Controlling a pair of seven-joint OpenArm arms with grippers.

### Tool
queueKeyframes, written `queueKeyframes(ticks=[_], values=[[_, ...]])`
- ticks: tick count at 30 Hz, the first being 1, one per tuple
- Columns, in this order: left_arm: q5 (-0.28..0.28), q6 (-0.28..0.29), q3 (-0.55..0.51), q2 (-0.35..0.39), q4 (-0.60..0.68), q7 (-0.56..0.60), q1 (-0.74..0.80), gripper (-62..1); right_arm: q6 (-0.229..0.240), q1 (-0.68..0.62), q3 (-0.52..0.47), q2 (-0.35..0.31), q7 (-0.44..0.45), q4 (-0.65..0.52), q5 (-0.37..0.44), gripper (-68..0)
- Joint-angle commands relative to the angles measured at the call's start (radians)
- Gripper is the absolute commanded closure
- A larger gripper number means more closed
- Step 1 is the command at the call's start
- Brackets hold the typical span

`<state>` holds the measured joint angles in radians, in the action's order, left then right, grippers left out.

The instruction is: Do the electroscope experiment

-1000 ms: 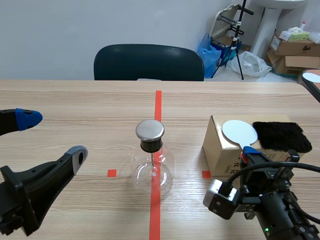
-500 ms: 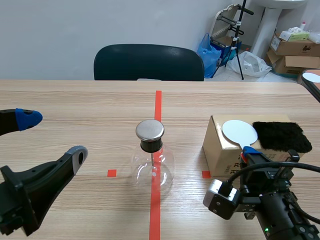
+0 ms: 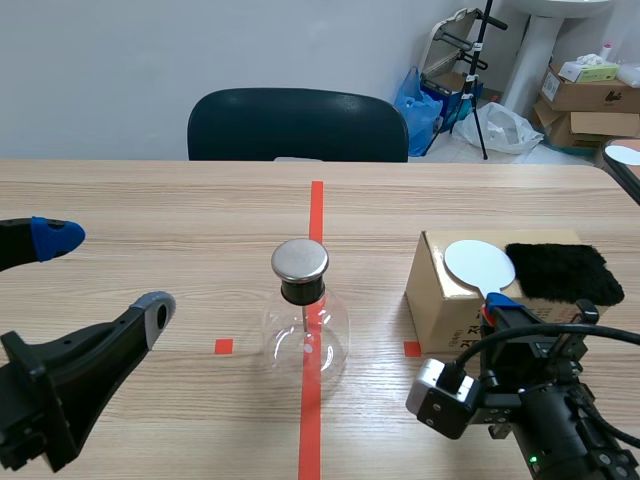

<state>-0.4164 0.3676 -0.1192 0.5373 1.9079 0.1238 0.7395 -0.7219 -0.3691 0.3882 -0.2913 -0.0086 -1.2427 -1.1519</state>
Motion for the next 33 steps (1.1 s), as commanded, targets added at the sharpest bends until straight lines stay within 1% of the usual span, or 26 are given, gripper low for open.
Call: queueKeyframes(ticks=[1, 15, 16, 17, 19, 20, 21, 23, 24, 27, 28, 30, 31, 33], values=[[-0.006, 0.001, -0.005, -0.005, 0.018, 0.014, 0.005, -62.3, -0.014, 0.006, -0.003, -0.011, -0.001, -0.016, -0.001, -0.9], [-0.006, 0.001, -0.005, -0.005, 0.018, 0.010, 0.005, -62.3, -0.014, 0.006, -0.003, -0.011, -0.001, -0.016, -0.001, -0.9], [-0.006, 0.001, -0.005, -0.005, 0.018, 0.005, 0.005, -60.9, -0.014, 0.006, -0.003, -0.011, 0.000, -0.016, -0.001, -0.9], [-0.006, 0.001, -0.005, -0.004, 0.018, -0.002, 0.005, -54.4, -0.014, 0.006, -0.003, -0.011, 0.000, -0.016, -0.001, -0.9], [-0.005, 0.001, -0.004, -0.001, 0.017, -0.035, 0.005, -37.9, -0.014, 0.006, -0.003, -0.011, 0.007, -0.016, -0.001, -0.9], [-0.001, 0.005, -0.004, 0.008, 0.017, -0.047, 0.005, -29.9, -0.014, 0.006, -0.003, -0.011, 0.006, -0.016, -0.001, -0.9], [0.002, 0.021, -0.002, 0.019, 0.017, -0.066, 0.005, -22.2, -0.014, 0.005, -0.003, -0.011, 0.003, -0.016, -0.001, -0.9], [0.001, 0.027, 0.001, 0.044, 0.014, -0.084, 0.005, -5.5, -0.015, 0.003, -0.003, -0.011, -0.009, -0.016, -0.001, -0.9], [0.002, 0.029, 0.004, 0.060, 0.007, -0.081, 0.001, -1.4, -0.015, 0.003, -0.003, -0.011, -0.009, -0.016, -0.001, -0.9], [0.001, 0.070, 0.037, 0.106, -0.046, -0.066, -0.048, -2.7, -0.034, 0.003, -0.003, -0.011, -0.008, -0.016, -0.002, -0.9], [0.001, 0.083, 0.056, 0.122, -0.076, -0.051, -0.071, -2.7, -0.056, 0.003, -0.003, -0.011, -0.008, -0.016, -0.002, -0.9], [0.002, 0.104, 0.106, 0.150, -0.146, -0.011, -0.126, -2.7, -0.061, 0.004, -0.003, -0.011, -0.017, -0.018, -0.006, -1.1], [0.003, 0.115, 0.132, 0.159, -0.183, 0.010, -0.154, -2.7, -0.061, 0.004, -0.003, -0.011, -0.037, -0.022, -0.021, -1.1], [0.037, 0.146, 0.187, 0.173, -0.270, 0.081, -0.214, -2.7, -0.061, 0.003, -0.002, -0.010, -0.079, -0.040, -0.060, -1.1]])
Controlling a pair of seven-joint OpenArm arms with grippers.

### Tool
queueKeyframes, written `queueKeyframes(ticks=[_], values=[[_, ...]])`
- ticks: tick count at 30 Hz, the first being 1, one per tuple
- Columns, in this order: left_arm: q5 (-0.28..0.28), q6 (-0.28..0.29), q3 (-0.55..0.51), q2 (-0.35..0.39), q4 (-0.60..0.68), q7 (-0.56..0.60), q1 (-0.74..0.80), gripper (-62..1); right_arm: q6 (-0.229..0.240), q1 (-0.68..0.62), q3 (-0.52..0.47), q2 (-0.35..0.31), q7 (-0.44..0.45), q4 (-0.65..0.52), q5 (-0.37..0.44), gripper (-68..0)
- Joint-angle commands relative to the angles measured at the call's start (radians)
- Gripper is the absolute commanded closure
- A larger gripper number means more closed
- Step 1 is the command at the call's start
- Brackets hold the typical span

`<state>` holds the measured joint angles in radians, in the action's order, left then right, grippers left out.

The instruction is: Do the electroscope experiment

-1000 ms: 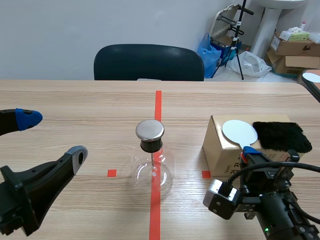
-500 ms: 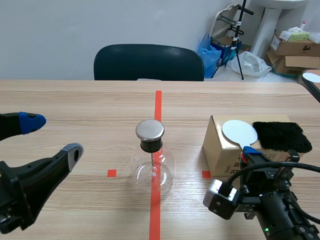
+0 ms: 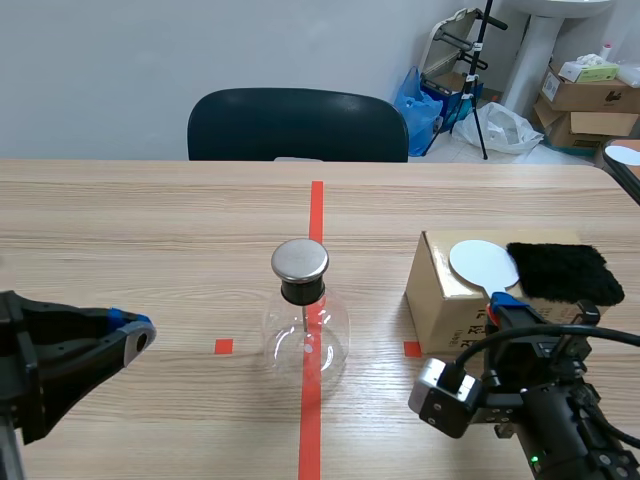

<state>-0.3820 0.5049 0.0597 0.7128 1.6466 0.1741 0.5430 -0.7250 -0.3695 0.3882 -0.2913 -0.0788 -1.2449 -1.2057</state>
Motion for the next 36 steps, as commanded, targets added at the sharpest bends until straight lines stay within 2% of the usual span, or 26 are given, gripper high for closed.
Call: queueKeyframes(ticks=[1, 6, 9, 11, 13, 15, 23, 30, 34, 36], values=[[0.023, 0.023, 0.036, 0.002, -0.053, 0.069, -0.048, -2.7, -0.058, 0.003, 0.000, -0.010, -0.026, -0.048, -0.023, -1.1], [0.103, 0.045, 0.191, 0.003, -0.243, 0.192, -0.202, -2.7, -0.058, 0.010, 0.030, -0.012, -0.127, -0.109, -0.102, -1.1], [0.125, 0.045, 0.289, 0.002, -0.327, 0.240, -0.287, -2.7, -0.058, 0.026, 0.080, -0.016, -0.206, -0.153, -0.140, -1.1], [0.140, 0.045, 0.347, -0.001, -0.367, 0.262, -0.338, -2.7, -0.058, 0.048, 0.121, -0.016, -0.267, -0.163, -0.196, -1.1], [0.140, 0.045, 0.398, -0.006, -0.403, 0.280, -0.386, -2.7, -0.058, 0.069, 0.165, -0.016, -0.319, -0.163, -0.244, -1.1], [0.140, 0.044, 0.433, -0.014, -0.433, 0.279, -0.429, -2.7, -0.058, 0.085, 0.207, -0.016, -0.354, -0.163, -0.255, -1.1], [0.140, 0.044, 0.474, -0.060, -0.549, 0.282, -0.529, -2.8, -0.058, 0.106, 0.312, -0.016, -0.435, -0.163, -0.255, -1.1], [0.144, 0.044, 0.520, -0.090, -0.604, 0.290, -0.569, -3.0, -0.058, 0.086, 0.341, -0.023, -0.466, -0.163, -0.255, -1.1], [0.174, 0.043, 0.525, -0.118, -0.608, 0.305, -0.568, -3.0, -0.058, 0.067, 0.342, -0.022, -0.465, -0.163, -0.255, -1.1], [0.178, 0.025, 0.525, -0.134, -0.608, 0.305, -0.569, -3.0, -0.058, 0.061, 0.341, -0.022, -0.465, -0.163, -0.255, -1.1]])
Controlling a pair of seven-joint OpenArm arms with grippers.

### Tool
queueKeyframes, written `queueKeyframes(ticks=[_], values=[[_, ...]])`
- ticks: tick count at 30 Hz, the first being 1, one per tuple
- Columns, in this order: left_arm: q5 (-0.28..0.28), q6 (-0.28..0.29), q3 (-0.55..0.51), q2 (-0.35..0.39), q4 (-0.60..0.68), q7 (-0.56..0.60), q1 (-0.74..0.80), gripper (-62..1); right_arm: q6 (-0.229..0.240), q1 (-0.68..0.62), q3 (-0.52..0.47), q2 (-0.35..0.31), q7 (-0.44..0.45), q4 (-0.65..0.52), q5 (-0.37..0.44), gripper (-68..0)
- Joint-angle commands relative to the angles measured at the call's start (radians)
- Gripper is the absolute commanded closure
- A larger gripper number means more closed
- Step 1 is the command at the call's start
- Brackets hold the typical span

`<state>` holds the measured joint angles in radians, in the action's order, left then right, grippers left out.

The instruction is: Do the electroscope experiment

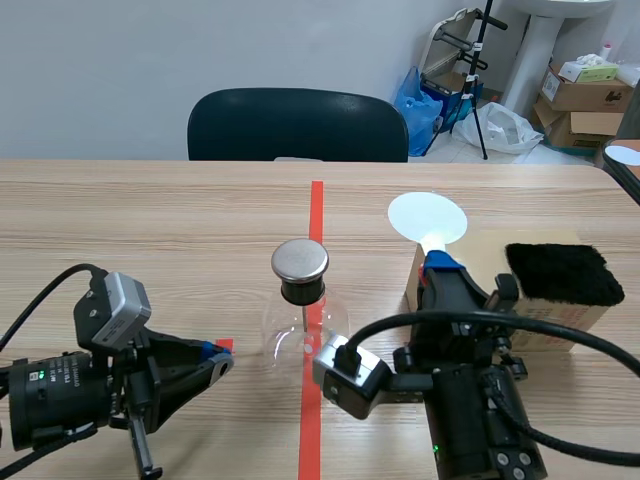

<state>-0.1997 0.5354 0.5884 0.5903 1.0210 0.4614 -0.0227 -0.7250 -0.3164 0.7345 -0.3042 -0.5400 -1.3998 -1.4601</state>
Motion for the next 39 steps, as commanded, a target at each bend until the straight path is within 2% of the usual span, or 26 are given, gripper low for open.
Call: queueKeyframes(ticks=[1, 8, 39], values=[[-0.005, -0.013, -0.004, -0.019, 0.018, 0.017, -0.003, -3.0, -0.058, 0.005, -0.005, -0.009, -0.003, -0.008, -0.001, -1.1], [0.003, -0.054, -0.005, -0.048, 0.018, -0.017, -0.006, -3.0, -0.058, -0.003, -0.005, -0.008, 0.010, -0.008, -0.001, -1.1], [0.003, -0.062, -0.005, -0.075, 0.018, -0.017, -0.017, -3.0, -0.058, -0.023, -0.005, -0.014, 0.038, -0.040, -0.001, -1.1]])
